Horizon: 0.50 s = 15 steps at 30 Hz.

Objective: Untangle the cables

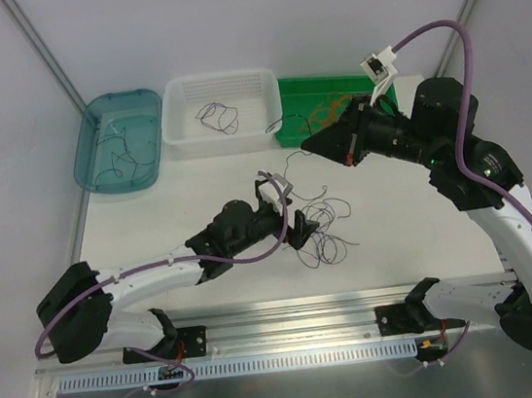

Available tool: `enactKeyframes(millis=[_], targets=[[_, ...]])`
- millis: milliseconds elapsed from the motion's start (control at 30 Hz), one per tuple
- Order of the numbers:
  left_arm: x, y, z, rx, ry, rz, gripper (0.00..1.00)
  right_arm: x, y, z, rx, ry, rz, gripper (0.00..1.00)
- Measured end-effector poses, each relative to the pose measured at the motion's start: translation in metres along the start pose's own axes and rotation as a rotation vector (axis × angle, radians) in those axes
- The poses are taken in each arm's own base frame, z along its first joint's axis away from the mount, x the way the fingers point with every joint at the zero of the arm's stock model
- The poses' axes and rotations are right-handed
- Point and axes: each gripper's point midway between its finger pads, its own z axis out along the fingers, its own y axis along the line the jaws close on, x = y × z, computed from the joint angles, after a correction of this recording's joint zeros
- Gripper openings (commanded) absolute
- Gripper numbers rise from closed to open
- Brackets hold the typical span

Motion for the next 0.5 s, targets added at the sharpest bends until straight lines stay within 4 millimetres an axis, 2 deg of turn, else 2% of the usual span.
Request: enactKeyframes(millis=[233, 500], targets=[[0.002, -0.005, 0.048, 0.026, -0.072, 0.123, 0.99, -0.006, 0.013, -0.006, -0.037, -0.035, 0.044, 0.01], [0.009, 0.005, 0.093, -0.02, -0.12, 0.138, 0.99, -0.004, 0.021, -0.012, -0.067, -0.059, 0.096, 0.01]])
